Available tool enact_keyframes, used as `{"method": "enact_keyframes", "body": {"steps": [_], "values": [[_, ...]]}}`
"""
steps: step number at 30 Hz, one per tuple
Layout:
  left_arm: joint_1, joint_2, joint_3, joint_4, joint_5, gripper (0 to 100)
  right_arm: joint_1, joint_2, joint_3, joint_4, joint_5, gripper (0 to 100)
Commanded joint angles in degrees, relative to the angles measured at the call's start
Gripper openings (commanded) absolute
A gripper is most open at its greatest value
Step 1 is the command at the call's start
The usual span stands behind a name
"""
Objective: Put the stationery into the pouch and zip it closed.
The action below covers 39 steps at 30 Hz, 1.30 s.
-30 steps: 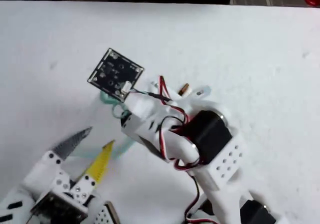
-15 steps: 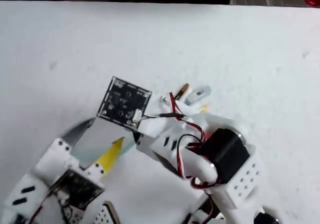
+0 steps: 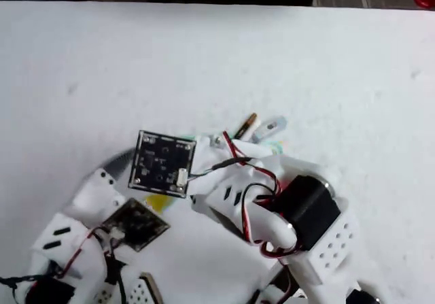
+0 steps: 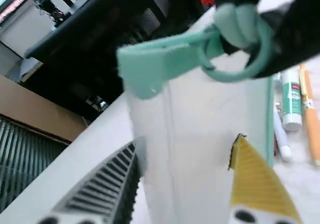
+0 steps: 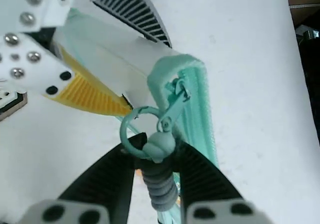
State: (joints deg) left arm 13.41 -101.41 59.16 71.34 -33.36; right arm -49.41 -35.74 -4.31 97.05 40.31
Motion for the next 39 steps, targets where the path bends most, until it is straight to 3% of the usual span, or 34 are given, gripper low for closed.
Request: {"method": "enact_keyframes", "body": {"steps": [1, 5, 8, 12, 17, 23, 26, 31, 36, 39], "values": [[5.2, -0.2, 1.4, -1.1, -0.8, 28, -0.3, -0.7, -0.1, -3.1, 0.8, 1.7], [7.8, -0.4, 0.4, 2.4, -0.7, 26, -0.3, -0.5, -0.1, -7.0, 0.6, 1.7], [7.4, -0.5, -0.2, 1.5, 1.8, 17, -0.2, -0.1, -0.1, -9.6, 0.5, 1.7], [1.1, -0.5, 3.0, -9.8, 8.7, 7, -0.2, -0.1, -0.1, -14.7, -3.1, 1.6], [-4.4, -0.5, 12.7, -25.8, 23.6, 7, 2.6, 0.8, -0.1, -22.1, -6.9, 1.6], [-4.9, -0.5, 23.0, -41.9, 38.5, 7, 4.2, 5.5, -0.1, -24.7, -7.1, 1.6], [-6.3, -0.5, 25.8, -42.1, 39.2, 7, 4.4, 6.8, 0.1, -24.5, -7.7, 1.6], [-6.9, -0.6, 27.1, -37.2, 39.2, 7, 4.4, 8.1, 0.1, -24.7, -16.9, 1.6], [-5.3, -0.6, 18.5, -20.6, 39.0, 25, 4.4, 7.8, -0.1, -24.8, -18.7, 1.6], [-4.6, -0.6, 16.9, -16.4, 38.7, 24, 4.1, 8.1, -0.1, -24.8, -18.7, 1.6]]}}
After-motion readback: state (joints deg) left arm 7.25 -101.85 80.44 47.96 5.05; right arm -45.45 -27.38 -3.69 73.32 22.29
